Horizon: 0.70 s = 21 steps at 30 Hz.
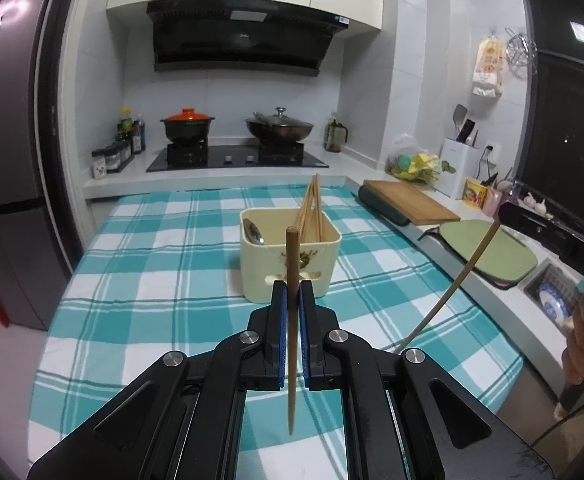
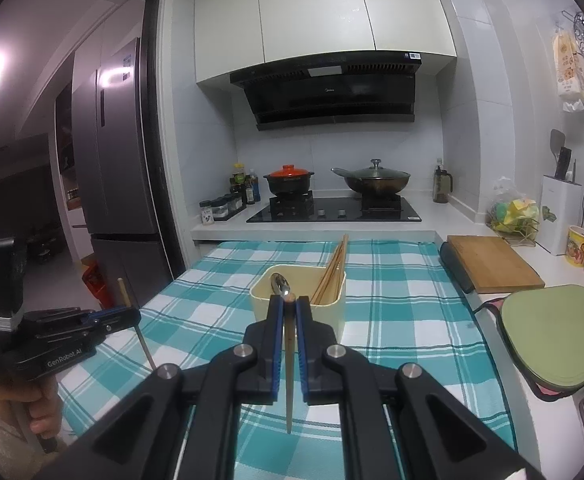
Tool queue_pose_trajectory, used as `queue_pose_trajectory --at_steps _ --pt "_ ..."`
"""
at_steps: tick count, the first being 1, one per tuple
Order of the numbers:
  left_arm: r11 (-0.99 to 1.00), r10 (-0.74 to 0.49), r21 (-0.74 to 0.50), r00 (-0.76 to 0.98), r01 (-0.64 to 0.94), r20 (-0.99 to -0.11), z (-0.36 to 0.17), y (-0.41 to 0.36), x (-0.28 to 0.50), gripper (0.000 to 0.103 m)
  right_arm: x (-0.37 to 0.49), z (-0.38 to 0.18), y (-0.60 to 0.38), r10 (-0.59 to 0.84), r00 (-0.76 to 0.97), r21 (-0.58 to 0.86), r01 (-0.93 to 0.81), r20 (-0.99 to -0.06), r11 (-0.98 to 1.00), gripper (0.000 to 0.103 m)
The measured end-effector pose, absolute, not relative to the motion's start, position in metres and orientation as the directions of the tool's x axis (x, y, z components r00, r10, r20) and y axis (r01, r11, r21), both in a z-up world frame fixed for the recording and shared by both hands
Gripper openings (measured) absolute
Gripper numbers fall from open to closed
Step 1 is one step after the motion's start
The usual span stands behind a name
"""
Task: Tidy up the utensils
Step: 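Lift both chopsticks and carry them toward the cream holder with both grippers, then lower both held chopsticks into the cream holder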
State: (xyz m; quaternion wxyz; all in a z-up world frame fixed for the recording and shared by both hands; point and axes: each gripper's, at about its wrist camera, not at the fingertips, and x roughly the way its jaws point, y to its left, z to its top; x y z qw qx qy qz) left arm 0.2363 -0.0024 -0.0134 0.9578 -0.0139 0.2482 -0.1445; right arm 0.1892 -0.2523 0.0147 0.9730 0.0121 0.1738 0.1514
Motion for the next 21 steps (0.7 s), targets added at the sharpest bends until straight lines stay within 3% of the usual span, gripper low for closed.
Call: queue_pose_trajectory --at_steps 12,21 --pt "0.971 -0.226 -0.041 0.855 0.234 -0.467 -0.013 0.004 0.233 0.004 0.186 0.013 -0.248 0.293 0.890 0.076 -0.285 -0.350 0.955 0.007" --pt "0.961 -0.276 -0.116 0.830 0.251 -0.485 -0.013 0.019 0.238 0.004 0.190 0.016 -0.243 0.289 0.886 0.053 -0.290 -0.363 0.956 0.007"
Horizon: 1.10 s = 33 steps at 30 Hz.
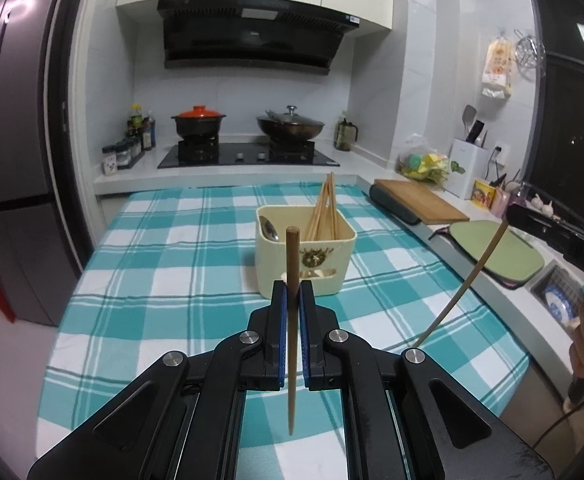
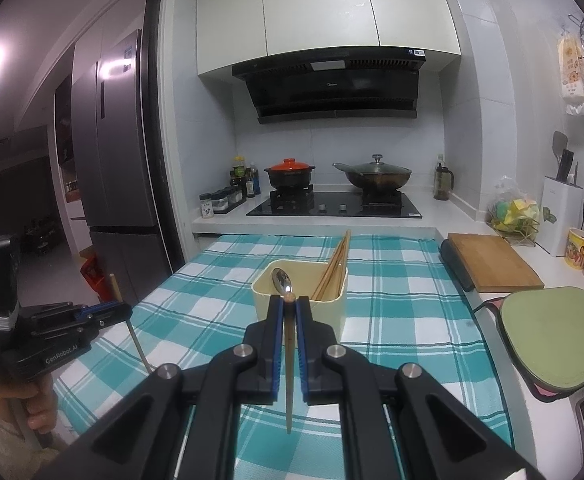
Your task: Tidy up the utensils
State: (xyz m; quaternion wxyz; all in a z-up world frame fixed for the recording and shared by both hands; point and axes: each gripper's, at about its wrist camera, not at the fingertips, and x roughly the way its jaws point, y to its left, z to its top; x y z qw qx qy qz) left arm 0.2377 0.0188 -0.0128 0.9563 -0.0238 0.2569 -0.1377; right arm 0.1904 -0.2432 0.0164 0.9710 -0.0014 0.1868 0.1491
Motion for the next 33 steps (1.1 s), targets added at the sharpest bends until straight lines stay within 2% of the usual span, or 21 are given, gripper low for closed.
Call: queue_pose_trajectory --at_steps 6,13,16,21,26,29,31,32,33 --pt "0.941 -0.337 -0.198 0.831 0.276 -0.443 0.022 0.037 0.259 0.004 0.212 0.028 -0.241 0.295 0.874 0.032 -0.307 -0.387 0.951 0.007" --pt "0.936 -0.348 -0.172 0.881 0.307 -0.321 0.093 0.027 0.329 0.004 0.274 0.086 -0.236 0.283 0.914 -0.009 -0.299 -0.291 0.954 0.007" --pt "0.937 -0.344 -0.164 0.889 0.307 -0.302 0.104 0.014 0.370 0.004 0.305 0.104 -0.232 0.279 0.927 -0.029 -0.295 -0.249 0.955 0.007" --pt "0.936 -0.351 -0.175 0.858 0.307 -0.374 0.083 -0.011 0.441 0.004 0.362 0.105 -0.222 0.284 0.922 -0.037 -0.304 -0.262 0.952 0.007" --pt "0.926 -0.377 -0.214 0.765 0.311 -0.521 0.026 -0.033 0.503 0.004 0.432 0.062 -0.221 0.305 0.857 0.035 -0.319 -0.415 0.947 0.007" --pt "0.933 -0.360 -0.213 0.709 0.291 -0.607 -0.012 -0.044 0.532 0.005 0.484 0.019 -0.222 0.343 0.760 0.129 -0.329 -0.552 0.935 0.007" --pt "0.939 -0.342 -0.202 0.684 0.279 -0.645 -0.031 -0.048 0.542 0.018 0.513 -0.010 -0.226 0.361 0.692 0.192 -0.313 -0.625 0.930 0.008" --pt "0.942 -0.333 -0.196 0.683 0.273 -0.651 -0.037 -0.048 0.544 0.033 0.521 -0.020 -0.229 0.357 0.681 0.206 -0.295 -0.639 0.933 0.017" --pt "0.945 -0.323 -0.188 0.692 0.266 -0.646 -0.041 -0.046 0.545 0.042 0.526 -0.028 -0.233 0.354 0.684 0.221 -0.277 -0.638 0.935 0.024"
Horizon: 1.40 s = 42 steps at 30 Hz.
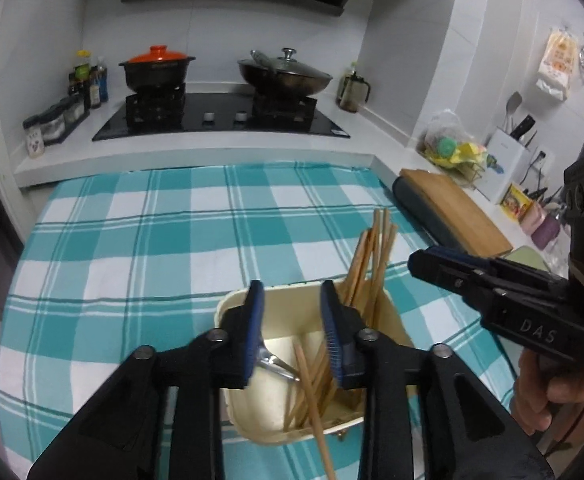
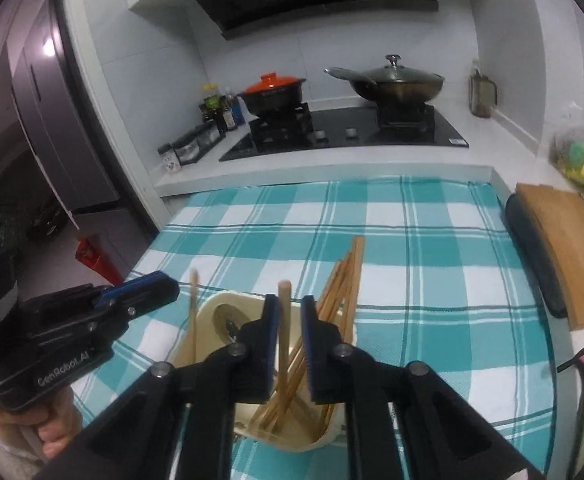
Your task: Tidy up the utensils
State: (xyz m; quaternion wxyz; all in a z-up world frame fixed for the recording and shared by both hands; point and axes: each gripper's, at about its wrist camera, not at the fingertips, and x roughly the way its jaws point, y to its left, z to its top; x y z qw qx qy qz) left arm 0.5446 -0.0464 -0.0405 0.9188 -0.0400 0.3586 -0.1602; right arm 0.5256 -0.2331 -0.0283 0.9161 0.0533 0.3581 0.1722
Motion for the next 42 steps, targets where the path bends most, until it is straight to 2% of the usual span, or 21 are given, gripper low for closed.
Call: queue_pose_trajectory --at_steps 1,2,8,11,14,15,16,19,23,27,28,29,30,31,36,42 --pt "0.948 -0.315 -0.181 0.702 0.261 -0.639 -0.043 -0.046 0.545 0.042 0.528 -0.033 -0.238 0.363 0.692 0.243 -0.269 -0.624 0.932 0.035" --pt "0.951 -0.307 -0.175 0.704 0.256 -0.640 -0.046 -0.045 0.547 0.042 0.528 -0.036 -0.242 0.364 0.704 0.256 -0.259 -0.610 0.931 0.038" --pt "0.950 -0.312 -0.185 0.697 0.253 -0.645 -0.044 -0.030 0.540 0.043 0.517 -0.040 -0.251 0.336 0.730 0.246 -0.232 -0.595 0.941 0.039" --pt "0.945 -0.324 -0.185 0.675 0.271 -0.663 -0.044 -0.022 0.519 0.048 0.502 -0.032 -0.253 0.327 0.748 0.218 -0.244 -0.578 0.945 0.039" --pt "0.946 -0.302 -0.138 0.634 0.295 -0.712 -0.054 -0.018 0.484 0.058 0.480 -0.024 -0.259 0.332 0.752 0.216 -0.254 -0.569 0.943 0.041" --pt "0.944 -0.295 -0.123 0.614 0.306 -0.732 -0.061 -0.019 0.470 0.065 0.470 -0.024 -0.263 0.341 0.750 0.224 -0.258 -0.567 0.940 0.043" --pt "0.938 -0.293 -0.112 0.580 0.327 -0.760 -0.072 -0.022 0.455 0.066 0.461 -0.024 -0.267 0.347 0.749 0.231 -0.260 -0.564 0.938 0.048" --pt "0.916 -0.265 -0.066 0.473 0.397 -0.840 -0.114 -0.045 0.411 0.067 0.436 -0.028 -0.274 0.347 0.744 0.235 -0.257 -0.570 0.937 0.049" --pt "0.900 -0.153 0.055 0.432 0.432 -0.889 -0.169 -0.088 0.375 0.066 0.409 -0.039 -0.276 0.355 0.731 0.234 -0.268 -0.582 0.935 0.049" --pt "0.896 -0.037 0.158 0.425 0.414 -0.904 -0.206 -0.114 0.371 0.060 0.391 -0.045 -0.277 0.379 0.720 0.268 -0.270 -0.582 0.925 0.049" --pt "0.901 -0.043 0.154 0.438 0.405 -0.898 -0.207 -0.114 0.370 0.059 0.387 -0.046 -0.278 0.382 0.719 0.276 -0.268 -0.581 0.923 0.049" --pt "0.905 -0.045 0.146 0.433 0.399 -0.900 -0.206 -0.114 0.370 0.052 0.382 -0.046 -0.279 0.385 0.719 0.283 -0.266 -0.578 0.921 0.049" --pt "0.906 -0.074 0.112 0.413 0.408 -0.908 -0.204 -0.113 0.370 0.026 0.377 -0.046 -0.281 0.390 0.721 0.291 -0.266 -0.573 0.919 0.049" --pt "0.904 -0.096 0.085 0.394 0.419 -0.914 -0.203 -0.113 0.370 0.005 0.372 -0.046 -0.283 0.393 0.723 0.297 -0.265 -0.569 0.917 0.049" --pt "0.913 -0.230 -0.048 0.414 0.404 -0.881 -0.185 -0.097 0.369 0.004 0.347 -0.046 -0.295 0.382 0.748 0.309 -0.246 -0.543 0.919 0.049" --pt "0.920 -0.361 -0.168 0.603 0.354 -0.711 -0.082 -0.054 0.364 0.004 0.325 -0.053 -0.308 0.372 0.754 0.324 -0.222 -0.541 0.920 0.049"
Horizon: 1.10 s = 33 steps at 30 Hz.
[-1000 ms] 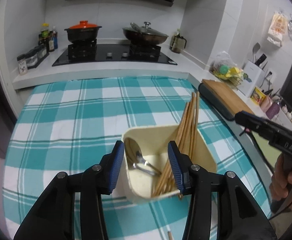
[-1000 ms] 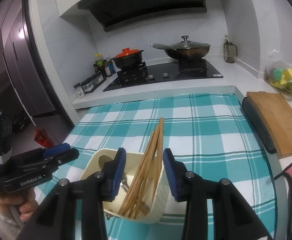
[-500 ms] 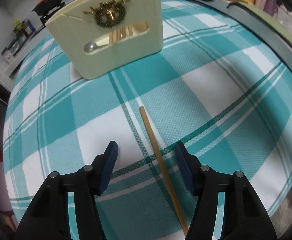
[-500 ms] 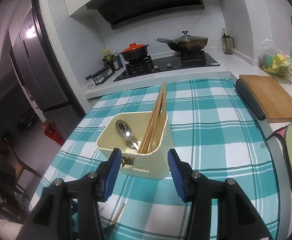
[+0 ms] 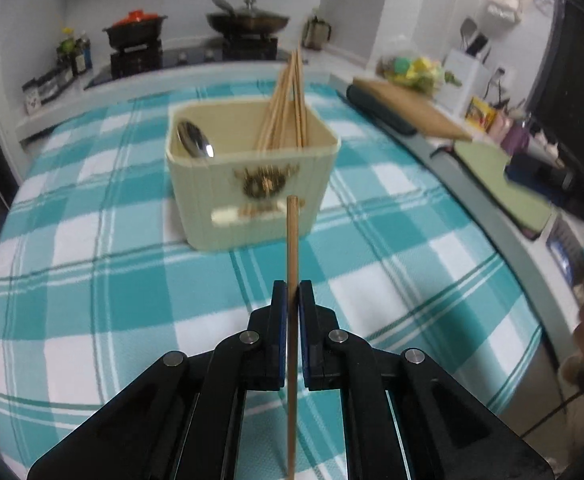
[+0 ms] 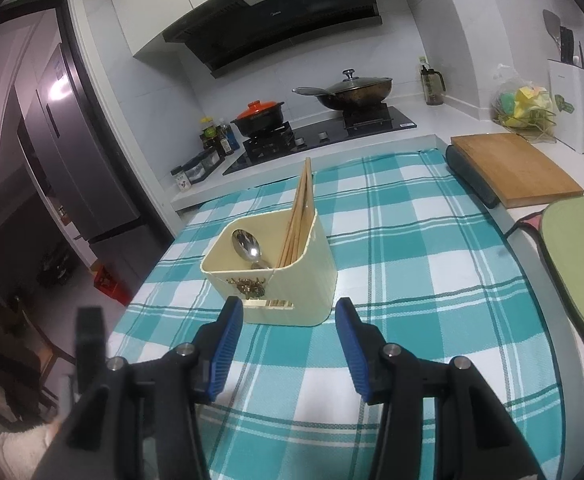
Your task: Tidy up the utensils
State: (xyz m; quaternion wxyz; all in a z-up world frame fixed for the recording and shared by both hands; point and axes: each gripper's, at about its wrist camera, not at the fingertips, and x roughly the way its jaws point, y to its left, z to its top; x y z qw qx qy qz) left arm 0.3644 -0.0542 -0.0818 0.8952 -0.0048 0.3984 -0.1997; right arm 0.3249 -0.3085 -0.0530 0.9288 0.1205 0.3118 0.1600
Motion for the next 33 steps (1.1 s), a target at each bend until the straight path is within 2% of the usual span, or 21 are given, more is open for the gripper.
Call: queue_pose_trajectory --at_steps 7,10,13,17,22,23,24,25,26,28,30,31,33 --pt "0.914 -0.405 -0.194 0.782 0.357 -0.474 0.050 -0.018 0.384 0.004 0.318 -0.062 -0.312 0.381 0.748 0.343 -0.217 -0.543 0.914 0.049" --pt "0.925 -0.380 -0.137 0.833 0.355 -0.402 0.089 -0.023 0.406 0.004 0.319 -0.067 -0.312 0.384 0.746 0.353 -0.212 -0.544 0.911 0.049" --pt "0.937 -0.345 -0.089 0.859 0.337 -0.378 0.104 -0.032 0.435 0.004 0.322 -0.070 -0.314 0.387 0.744 0.366 -0.204 -0.545 0.908 0.049" --pt "0.945 -0.316 -0.065 0.841 0.321 -0.439 0.081 -0.046 0.475 0.004 0.322 -0.072 -0.319 0.383 0.749 0.374 -0.194 -0.540 0.907 0.049" --pt "0.943 -0.312 -0.115 0.704 0.313 -0.638 -0.004 -0.061 0.531 0.005 0.322 -0.077 -0.324 0.360 0.749 0.354 -0.179 -0.556 0.918 0.049" --pt "0.947 -0.295 -0.113 0.675 0.301 -0.676 -0.022 -0.064 0.539 0.011 0.322 -0.078 -0.325 0.356 0.749 0.350 -0.175 -0.560 0.920 0.049" --pt "0.953 -0.274 -0.106 0.651 0.285 -0.709 -0.038 -0.064 0.545 0.027 0.323 -0.078 -0.326 0.353 0.747 0.349 -0.172 -0.563 0.921 0.049" --pt "0.960 -0.248 -0.095 0.641 0.263 -0.727 -0.050 -0.063 0.547 0.036 0.325 -0.079 -0.326 0.352 0.746 0.350 -0.169 -0.566 0.921 0.049" --pt "0.966 -0.228 -0.088 0.648 0.241 -0.726 -0.056 -0.061 0.542 0.054 0.325 -0.079 -0.326 0.350 0.746 0.351 -0.165 -0.567 0.922 0.049" --pt "0.972 -0.216 -0.084 0.685 0.221 -0.696 -0.058 -0.053 0.524 0.075 0.325 -0.076 -0.325 0.338 0.752 0.342 -0.159 -0.566 0.926 0.049" --pt "0.977 -0.191 -0.057 0.728 0.204 -0.658 -0.052 -0.048 0.503 0.095 0.324 -0.071 -0.321 0.317 0.766 0.314 -0.157 -0.560 0.936 0.055" --pt "0.982 -0.164 -0.034 0.756 0.184 -0.634 -0.050 -0.045 0.487 0.100 0.323 -0.069 -0.318 0.299 0.774 0.294 -0.152 -0.559 0.944 0.061" --pt "0.989 -0.106 0.021 0.803 0.146 -0.587 -0.044 -0.042 0.461 0.102 0.324 -0.067 -0.309 0.275 0.782 0.259 -0.150 -0.559 0.954 0.065"
